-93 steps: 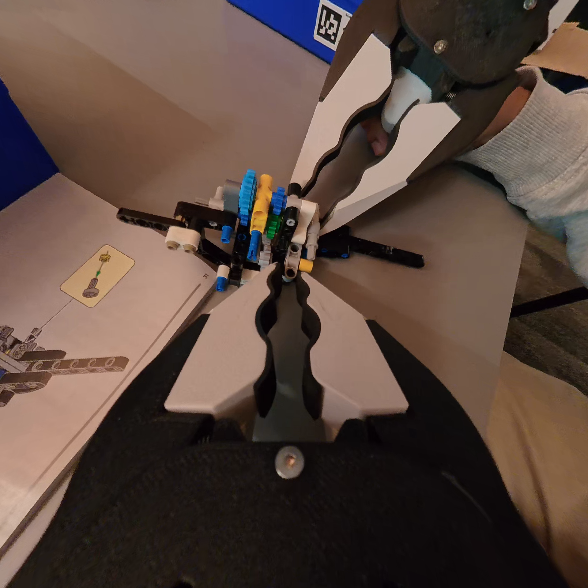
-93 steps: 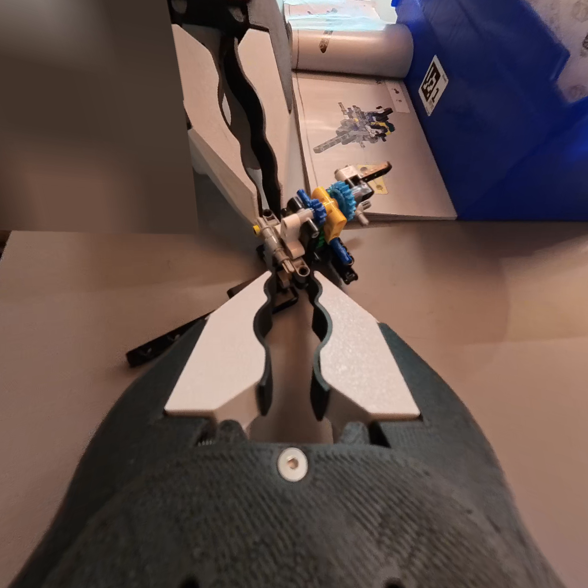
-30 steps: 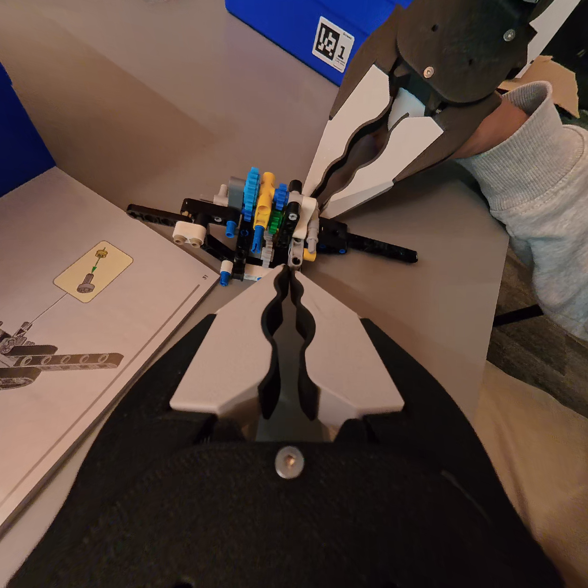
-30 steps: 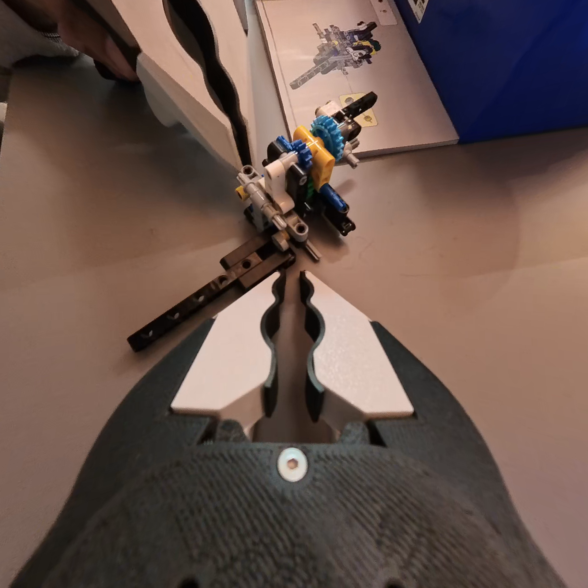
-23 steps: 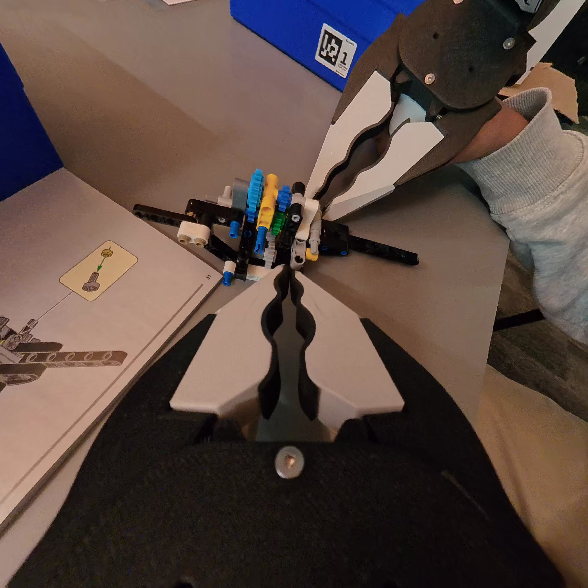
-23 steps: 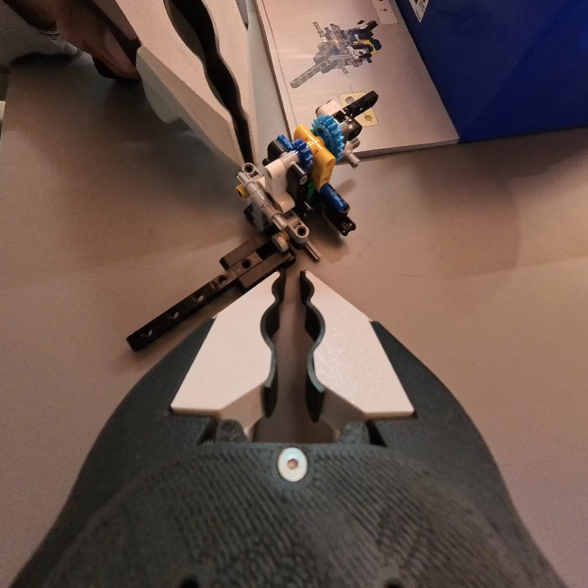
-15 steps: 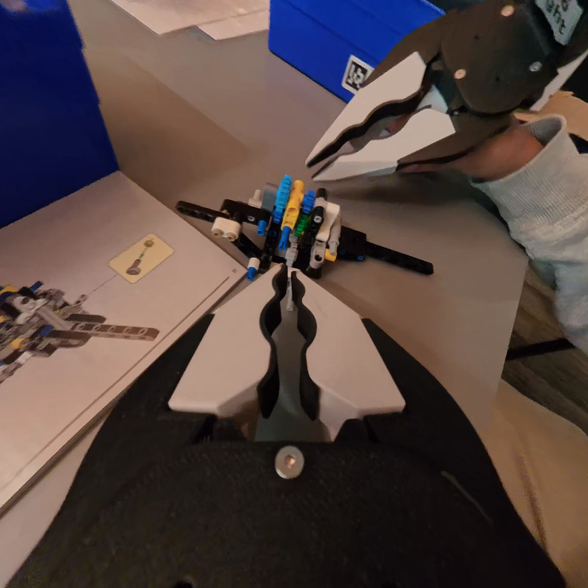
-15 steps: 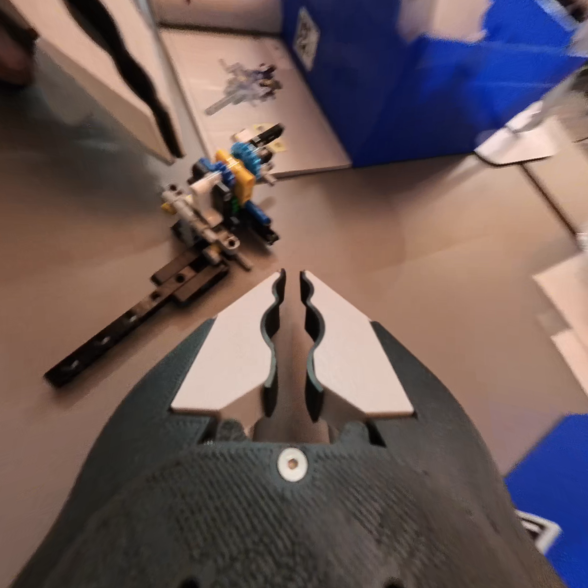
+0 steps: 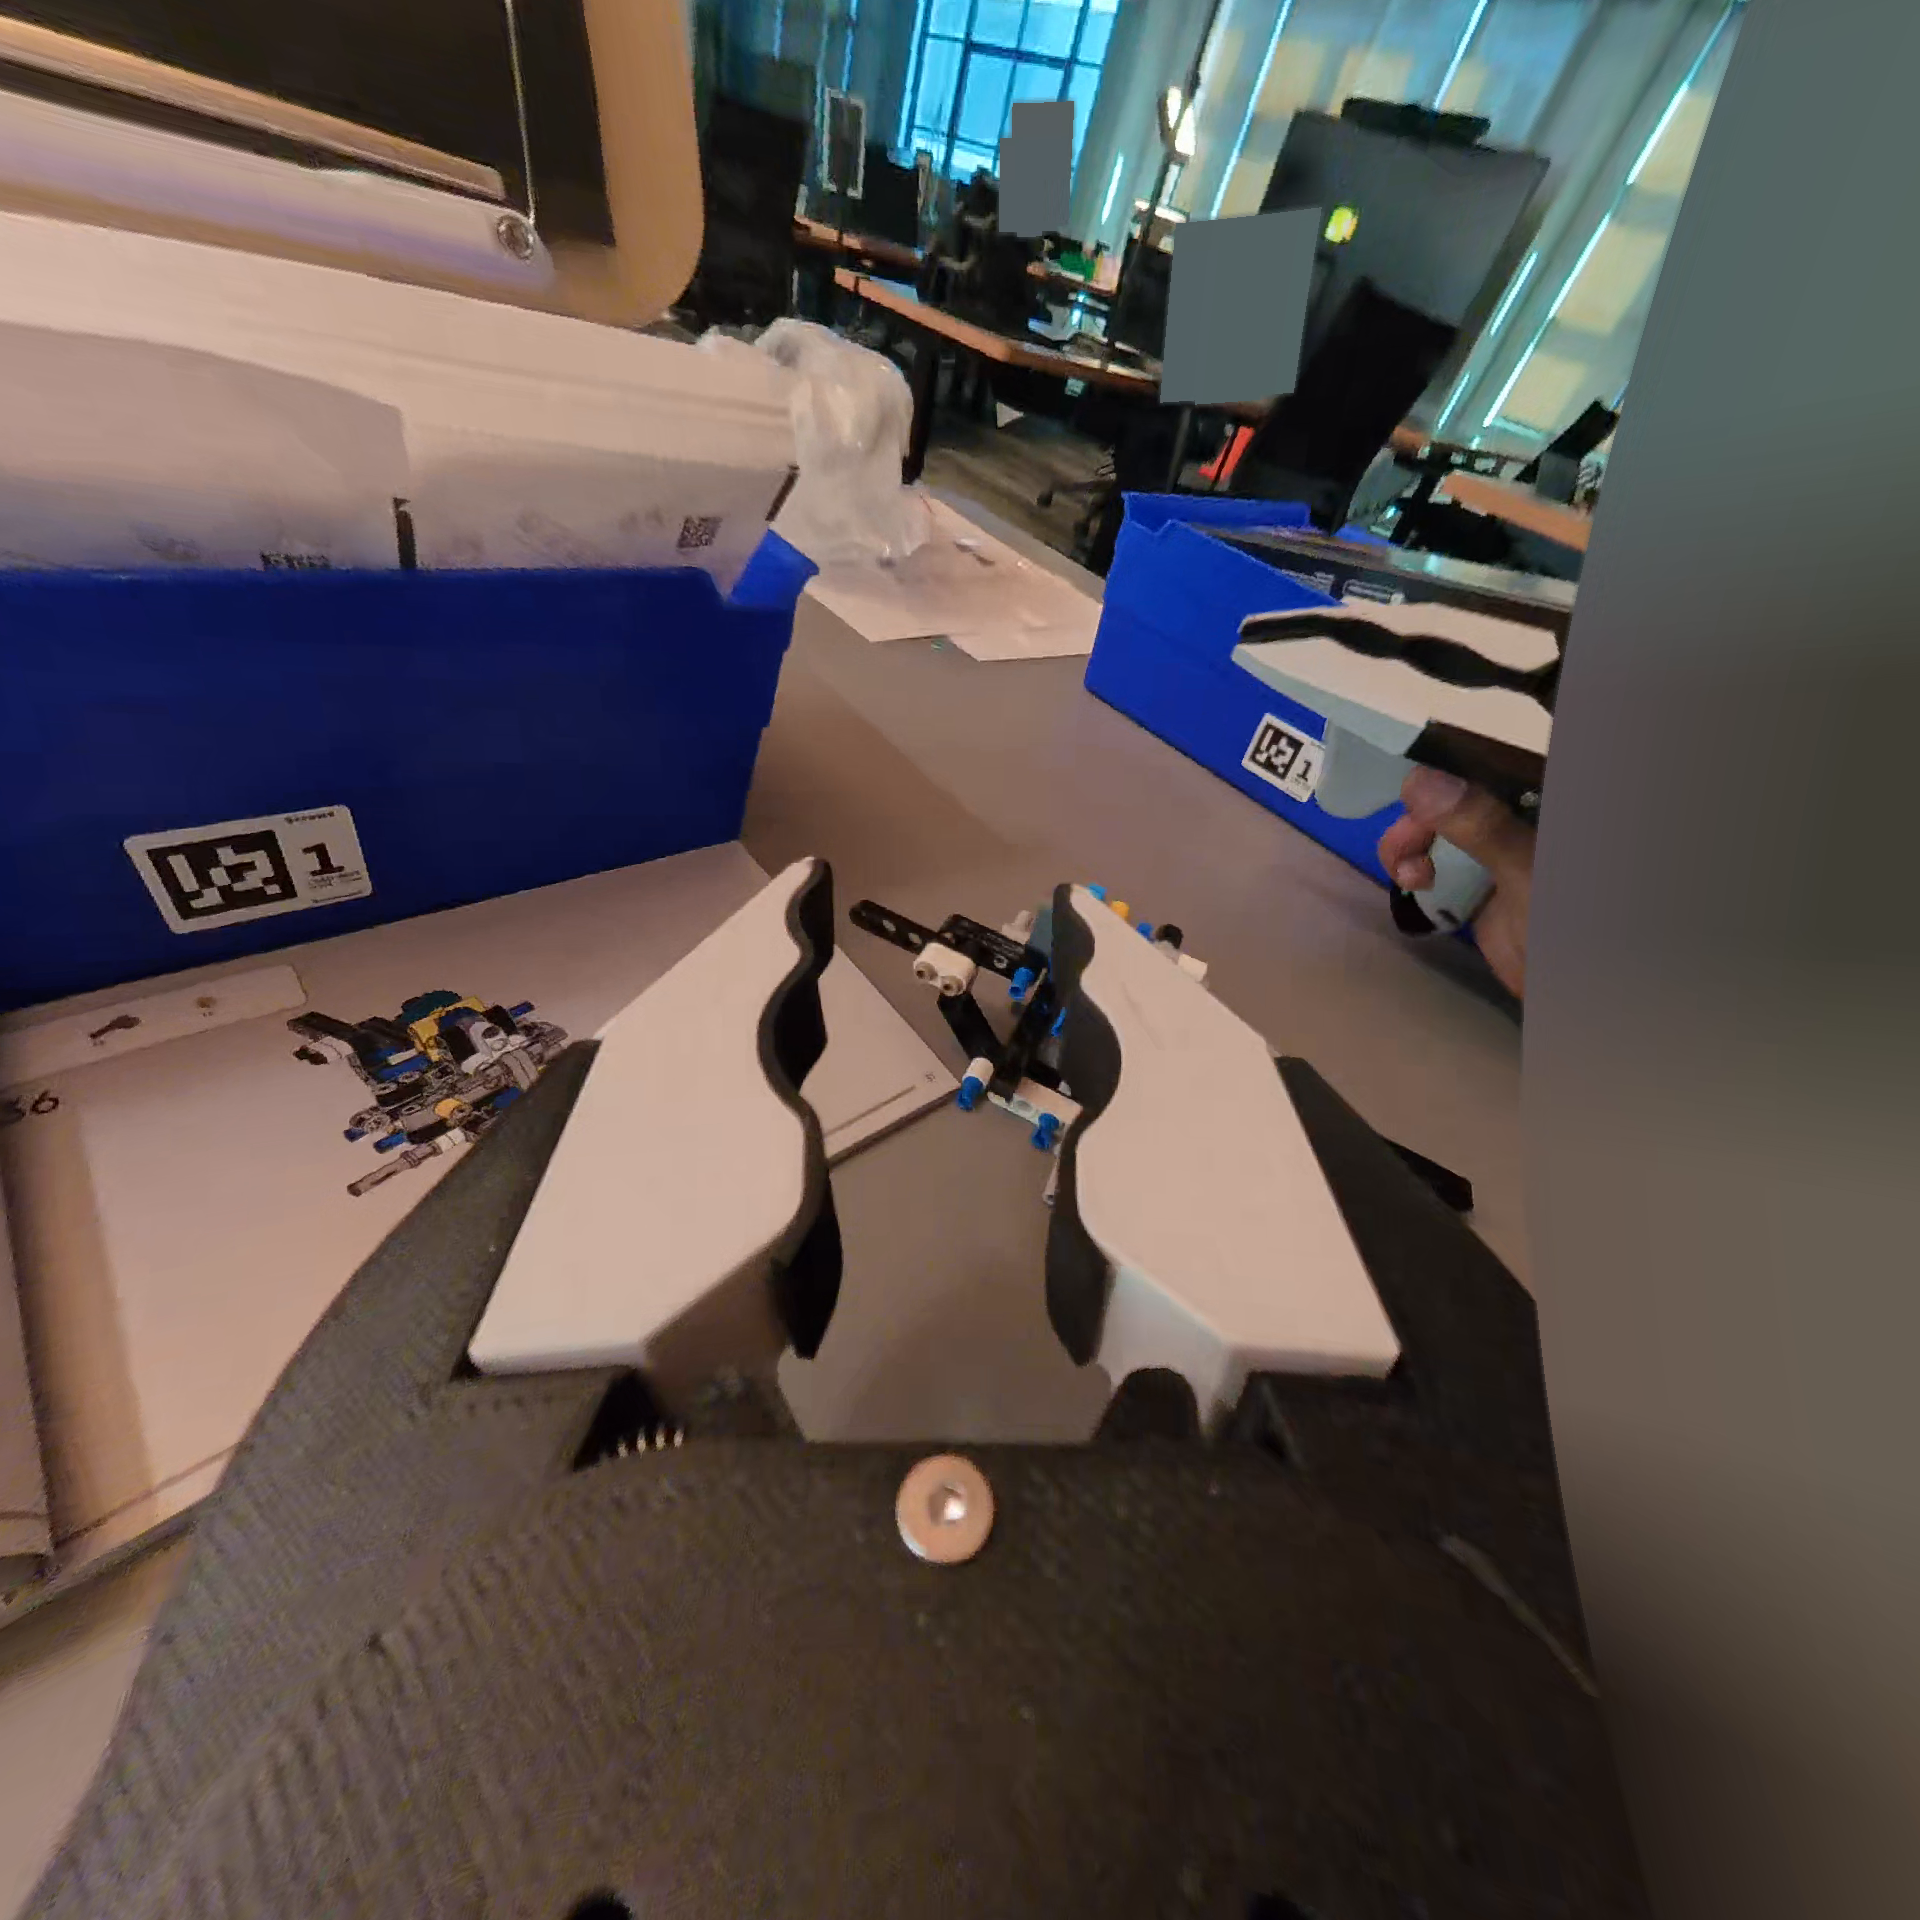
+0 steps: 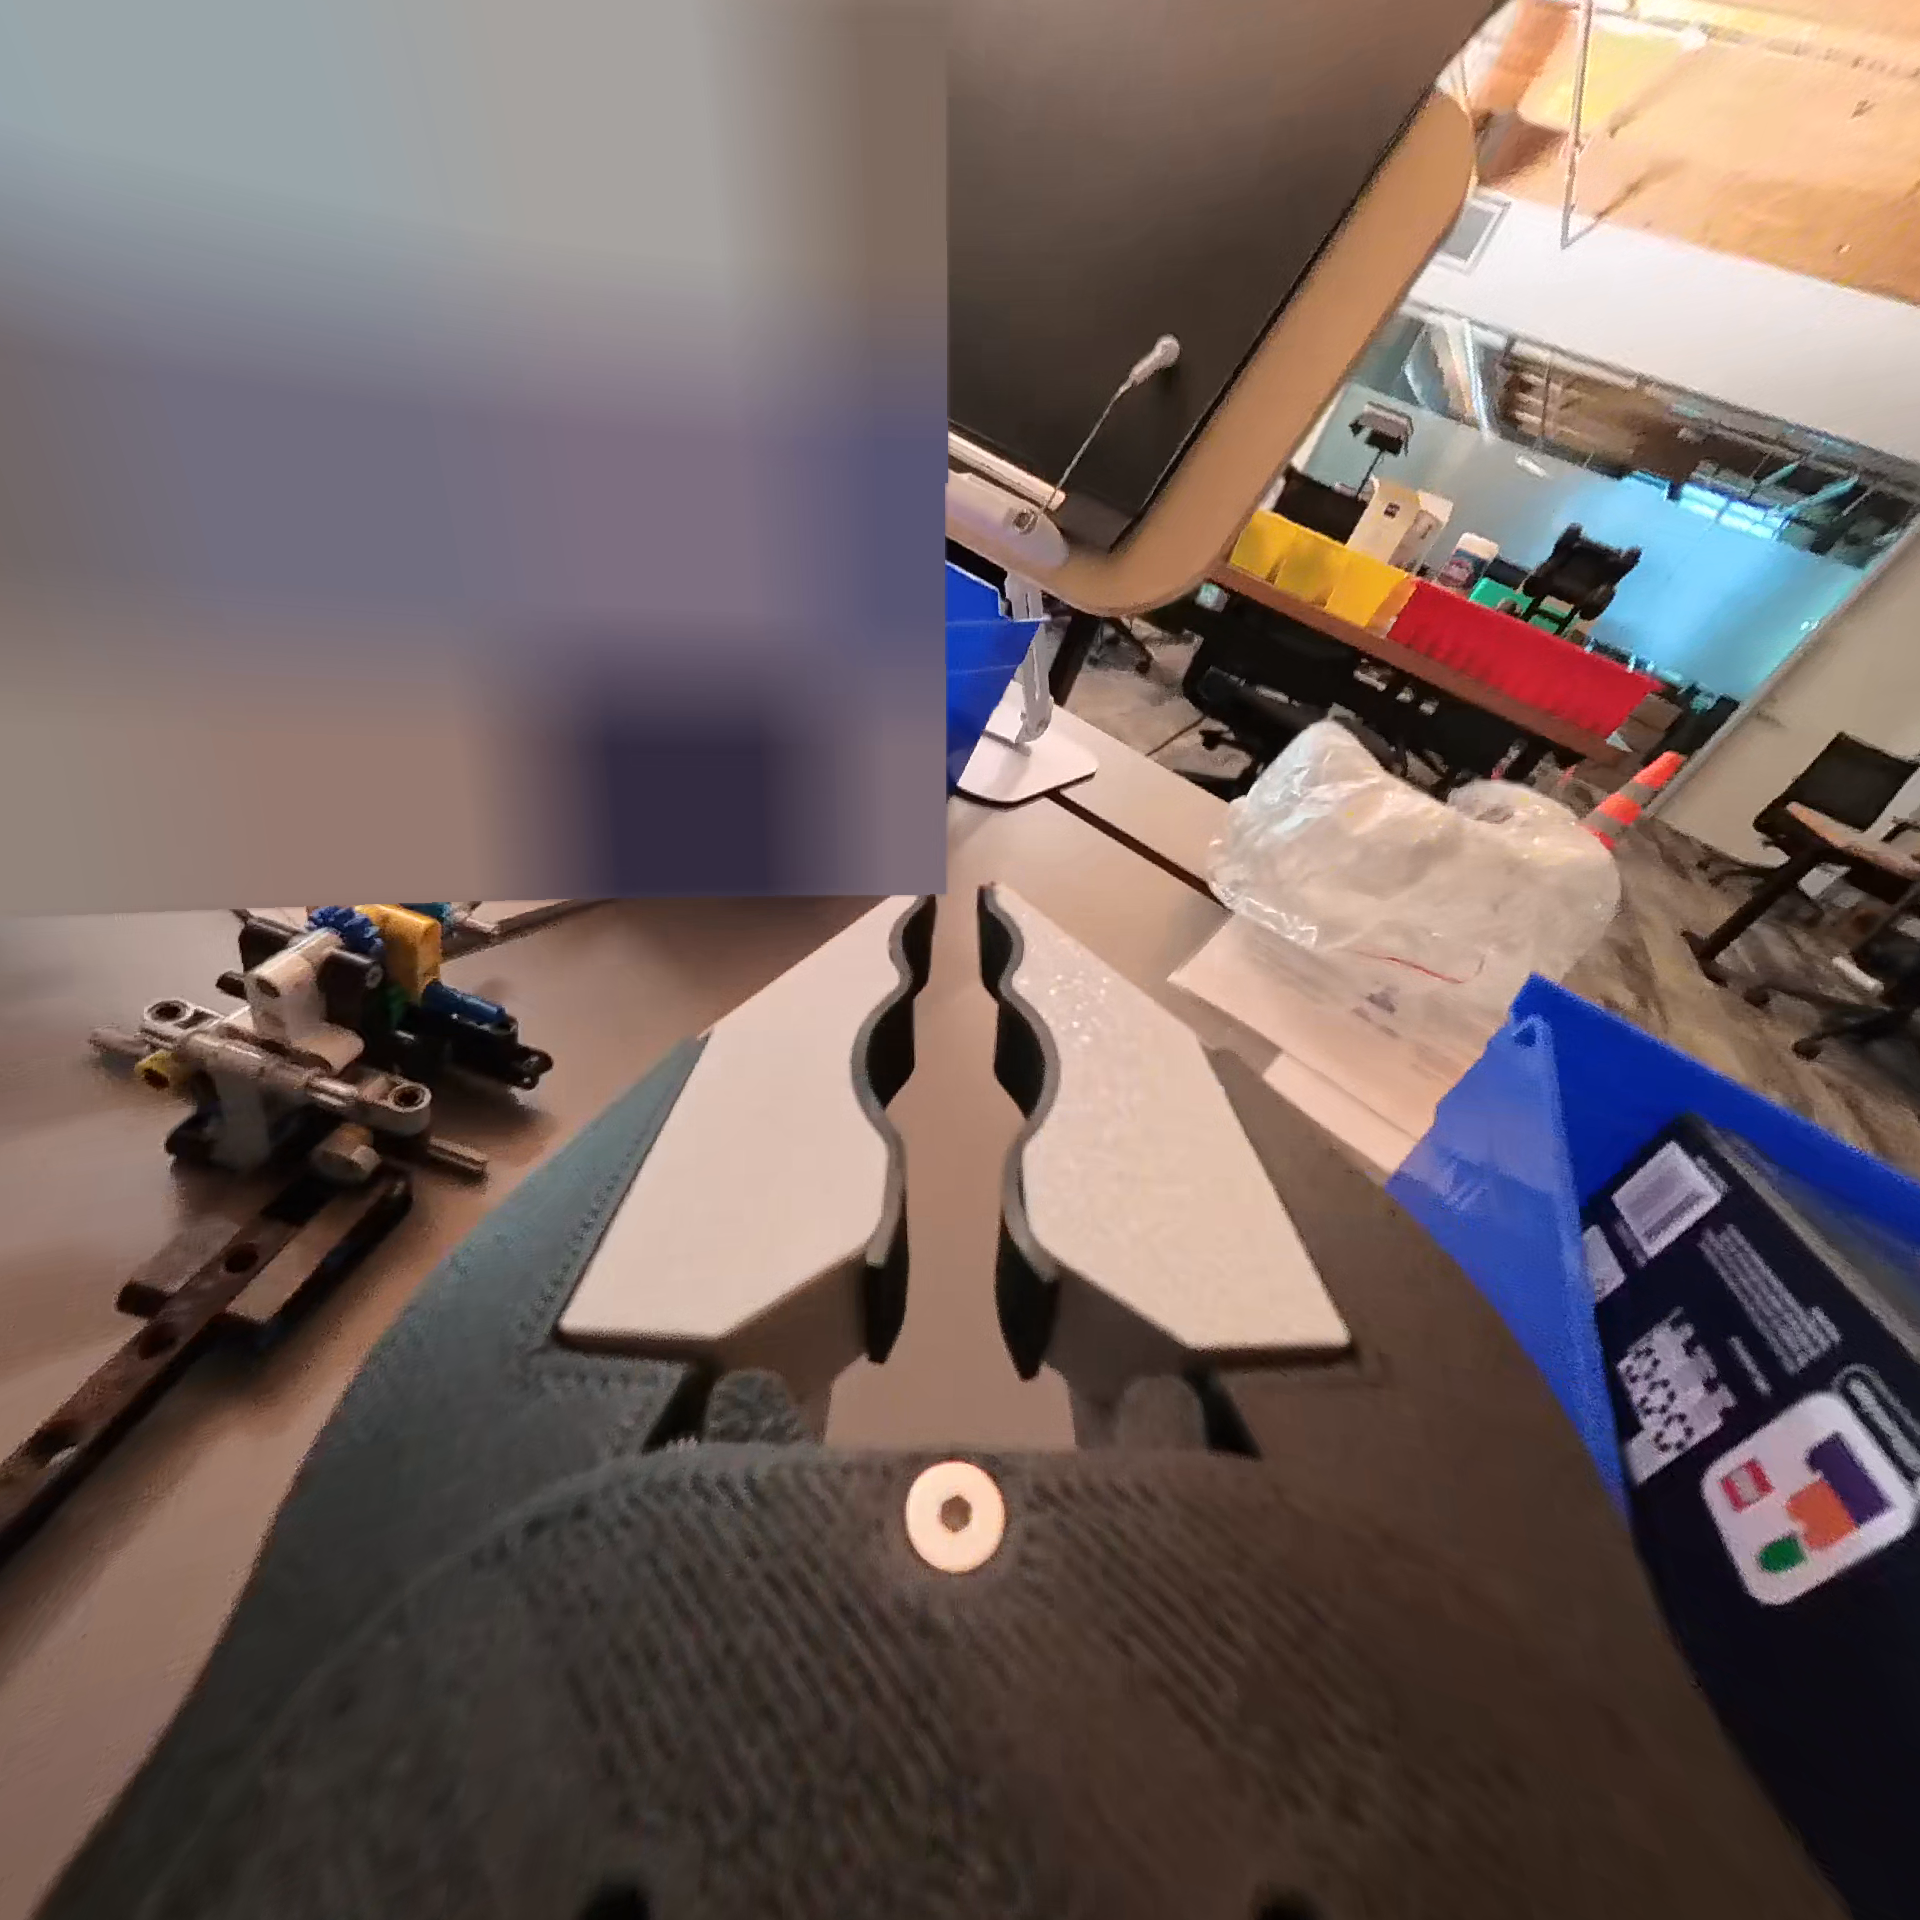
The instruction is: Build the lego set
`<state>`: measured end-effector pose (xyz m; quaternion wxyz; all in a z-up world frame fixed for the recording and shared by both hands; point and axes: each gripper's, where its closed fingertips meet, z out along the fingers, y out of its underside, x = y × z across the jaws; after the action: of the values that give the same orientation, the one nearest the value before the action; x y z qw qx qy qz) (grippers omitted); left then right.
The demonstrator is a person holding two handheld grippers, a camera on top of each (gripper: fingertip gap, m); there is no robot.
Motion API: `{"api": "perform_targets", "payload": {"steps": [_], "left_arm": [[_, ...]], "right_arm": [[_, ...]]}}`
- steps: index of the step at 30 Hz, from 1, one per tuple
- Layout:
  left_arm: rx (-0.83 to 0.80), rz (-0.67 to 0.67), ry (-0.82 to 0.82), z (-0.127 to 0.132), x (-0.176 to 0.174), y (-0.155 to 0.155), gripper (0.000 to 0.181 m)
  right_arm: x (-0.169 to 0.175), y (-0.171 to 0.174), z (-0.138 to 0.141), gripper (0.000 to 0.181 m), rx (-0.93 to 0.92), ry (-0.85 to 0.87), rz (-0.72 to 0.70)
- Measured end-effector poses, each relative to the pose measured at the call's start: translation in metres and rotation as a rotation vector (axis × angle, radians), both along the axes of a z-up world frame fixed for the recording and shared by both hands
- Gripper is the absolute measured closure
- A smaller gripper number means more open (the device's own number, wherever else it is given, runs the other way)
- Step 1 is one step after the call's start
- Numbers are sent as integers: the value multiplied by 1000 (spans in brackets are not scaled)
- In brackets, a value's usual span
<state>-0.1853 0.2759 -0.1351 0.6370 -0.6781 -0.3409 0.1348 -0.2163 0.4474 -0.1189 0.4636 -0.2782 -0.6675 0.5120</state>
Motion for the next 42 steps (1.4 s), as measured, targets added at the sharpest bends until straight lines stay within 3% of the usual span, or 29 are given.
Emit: {"api": "perform_targets", "payload": {"steps": [1, 4, 9, 13, 15, 19, 26, 30, 32, 37, 42], "left_arm": [[20, -5, -6, -1, -2, -1, 142], [131, -3, -2, 5, -8, -8, 141], [275, 17, 40, 21, -9, -25, 146], [306, 28, 168, 38, 1, -34, 145], [342, -56, 230, 49, 16, -28, 145], [365, -174, 178, 63, 57, -20, 145], [104, -254, 51, 21, 136, -39, 145], [60, -407, -87, -6, 166, -40, 164], [65, -427, -102, -11, 166, -37, 180], [78, -436, -179, -10, 153, -27, 181], [36, -265, -157, -25, 119, -48, 181]], "right_arm": [[0, 1, -3, 173, -17, -16, -4], [4, 4, -9, 162, -88, -46, -19], [19, 7, 6, 140, -103, 97, -94], [20, 11, 8, 139, -63, 151, -173], [22, 16, 12, 141, -66, 185, -218], [35, 31, 15, 154, -66, 213, -360], [104, 4, 29, 163, -222, 287, -340], [126, 2, 30, 163, -241, 283, -343], [132, 4, 30, 169, -261, 275, -344], [129, 2, 23, 168, -271, 194, -308], [104, -4, -4, 155, -218, -40, -294]]}}
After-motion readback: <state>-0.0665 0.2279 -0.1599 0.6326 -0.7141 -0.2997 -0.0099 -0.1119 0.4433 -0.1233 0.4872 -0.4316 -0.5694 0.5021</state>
